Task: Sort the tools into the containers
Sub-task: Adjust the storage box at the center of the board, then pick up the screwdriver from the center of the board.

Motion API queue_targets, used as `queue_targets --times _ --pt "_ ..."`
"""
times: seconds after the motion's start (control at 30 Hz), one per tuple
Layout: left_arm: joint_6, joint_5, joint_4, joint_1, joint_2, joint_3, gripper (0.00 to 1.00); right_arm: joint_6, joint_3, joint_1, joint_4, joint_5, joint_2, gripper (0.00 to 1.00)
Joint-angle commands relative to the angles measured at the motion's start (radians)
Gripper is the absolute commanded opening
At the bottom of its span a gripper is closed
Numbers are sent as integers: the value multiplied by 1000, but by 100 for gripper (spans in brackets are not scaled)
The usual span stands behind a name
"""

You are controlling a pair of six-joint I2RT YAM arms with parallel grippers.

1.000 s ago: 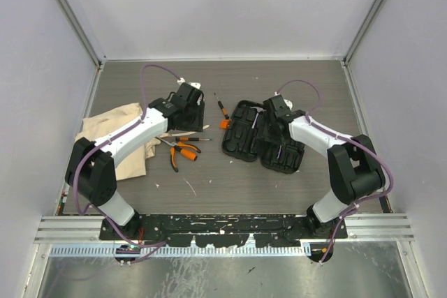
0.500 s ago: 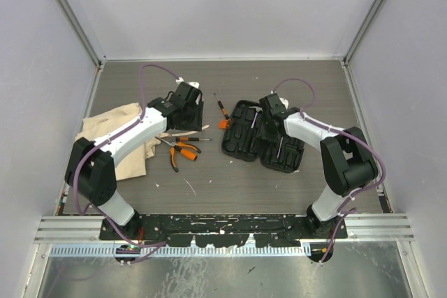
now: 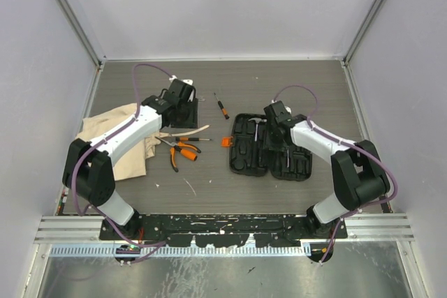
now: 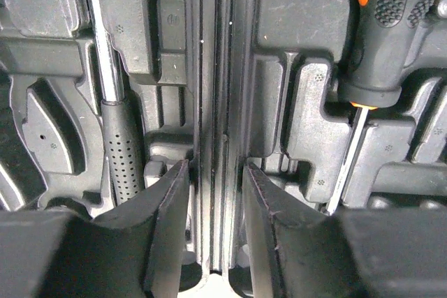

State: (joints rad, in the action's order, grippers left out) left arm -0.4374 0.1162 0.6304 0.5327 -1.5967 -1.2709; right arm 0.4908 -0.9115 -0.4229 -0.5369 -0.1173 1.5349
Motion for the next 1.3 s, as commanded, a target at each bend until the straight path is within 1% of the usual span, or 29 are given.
queue_targets --times 0.0,0.1,0.23,0.37,0.47,0.6,0.77,0.9,1.1,1.27 --pt "4 -32 3 -15 56 -35 46 -34 -79 -5 -54 -35 -80 42" --pt "22 -34 31 -24 70 -68 47 -54 -160 -7 -79 -57 -105 48" --pt "48 -37 59 -40 102 -110 50 -87 -246 -5 -74 -78 -113 50" --pt "87 -48 89 -53 126 -156 51 -133 -338 -7 -44 -15 -51 51" --pt "110 -24 92 -55 146 -157 52 -168 -416 -24 -7 40 33 51" --pt "104 1 52 -62 182 -99 52 -217 -568 -65 0 78 184 51" --pt "112 37 44 -69 201 -62 53 -277 -817 -112 -26 107 424 50" --pt "105 34 37 -71 207 -50 53 -304 -958 -127 -57 117 575 48" --pt "105 36 38 -83 211 -51 53 -337 -1084 -134 -87 101 697 48" --pt "100 16 37 -98 210 -50 53 -361 -1151 -136 -121 90 766 46"
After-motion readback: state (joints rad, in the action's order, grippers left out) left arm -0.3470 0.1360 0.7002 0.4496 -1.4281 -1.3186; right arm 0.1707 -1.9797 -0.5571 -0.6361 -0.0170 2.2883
